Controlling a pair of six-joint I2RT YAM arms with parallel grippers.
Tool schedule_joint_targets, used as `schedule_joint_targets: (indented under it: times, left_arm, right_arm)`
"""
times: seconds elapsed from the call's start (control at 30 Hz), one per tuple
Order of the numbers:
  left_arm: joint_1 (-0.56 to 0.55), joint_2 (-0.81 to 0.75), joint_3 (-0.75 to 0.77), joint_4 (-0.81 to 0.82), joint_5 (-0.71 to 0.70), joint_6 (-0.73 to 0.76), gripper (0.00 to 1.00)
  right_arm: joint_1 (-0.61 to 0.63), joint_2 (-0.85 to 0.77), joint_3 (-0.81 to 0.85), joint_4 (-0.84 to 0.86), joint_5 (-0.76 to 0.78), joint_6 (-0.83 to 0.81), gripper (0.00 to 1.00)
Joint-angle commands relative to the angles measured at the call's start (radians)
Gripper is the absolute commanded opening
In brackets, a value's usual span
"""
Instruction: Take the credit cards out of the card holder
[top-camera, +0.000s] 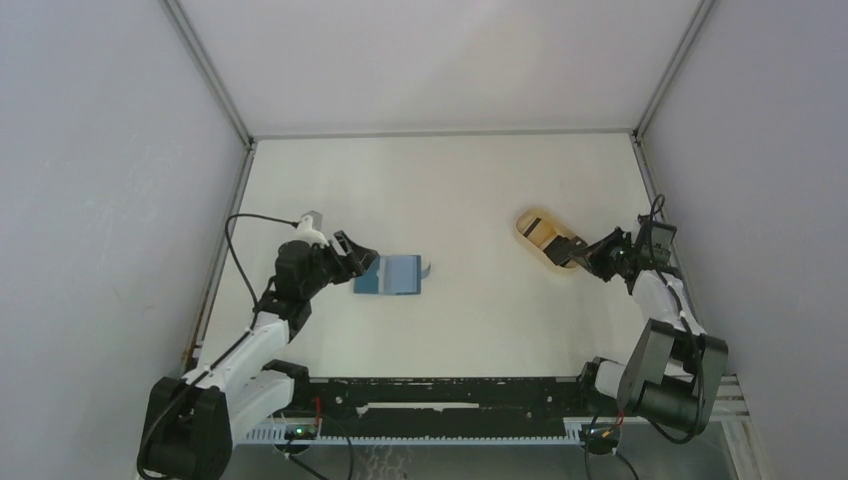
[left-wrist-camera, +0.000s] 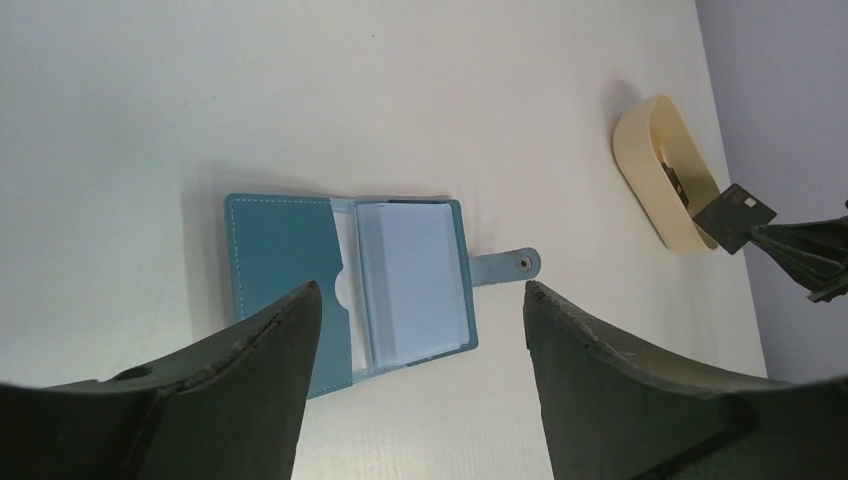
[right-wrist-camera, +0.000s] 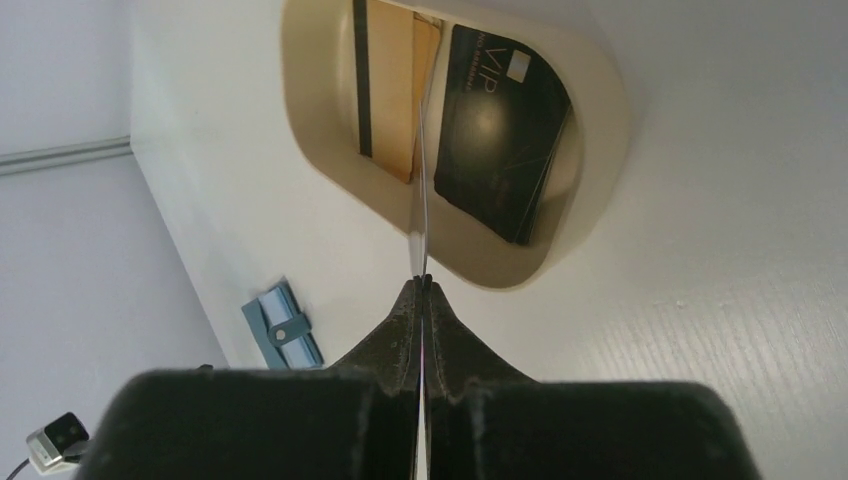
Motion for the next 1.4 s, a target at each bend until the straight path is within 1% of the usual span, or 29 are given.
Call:
schedule_joint_targets:
  times: [0.0,0.13,0.23,0.47,0.73,1.0,1.17,1.23,1.33,1.37]
  left_arm:
    - [0.004,-0.032,0.018,0.007,-0.02,0.02,0.79]
    - [0.004,-0.029,0.015,0.009,-0.021,0.025,0.83]
    - [0.004,-0.025,0.013,0.019,-0.011,0.025,0.85]
    - [0.004,-0.023,0.01,0.031,0.001,0.028,0.86]
    - [0.004,-0.021,0.005,0.052,0.027,0.024,0.86]
    - [0.004,-0.027,0.005,0.051,0.027,0.02,0.87]
    - [0.004,-0.045,0.003,0.039,0.007,0.02,0.87]
    - [0.004,-0.053,0.002,0.034,-0.004,0.017,0.87]
    - [0.004,-0.067,0.007,0.019,-0.015,0.007,0.88]
    - [0.004,-0.075,0.008,0.011,-0.021,0.0,0.99]
  right_arm:
    - [-0.007,0.059,0.05,0.023,-0.014,0.015,0.0]
    - [-0.007,0.096,0.063,0.041,-0.009,0.052,0.0]
    - [-0.012,0.132,0.088,0.022,0.007,0.064,0.0]
    - [-0.066,0.202,0.094,0.03,-0.035,0.094,0.0]
    - [-0.067,0.226,0.096,0.035,-0.059,0.077,0.01]
    - [-0.068,0.154,0.097,0.002,-0.004,0.067,0.18]
    - [-0.068,0.075,0.121,-0.052,0.056,0.053,0.38]
    - [-0.068,0.036,0.123,-0.061,0.071,0.054,0.44]
    - [-0.066,-0.053,0.123,-0.06,0.089,0.061,0.47]
    - [-0.061,-0.09,0.124,-0.058,0.104,0.058,0.48]
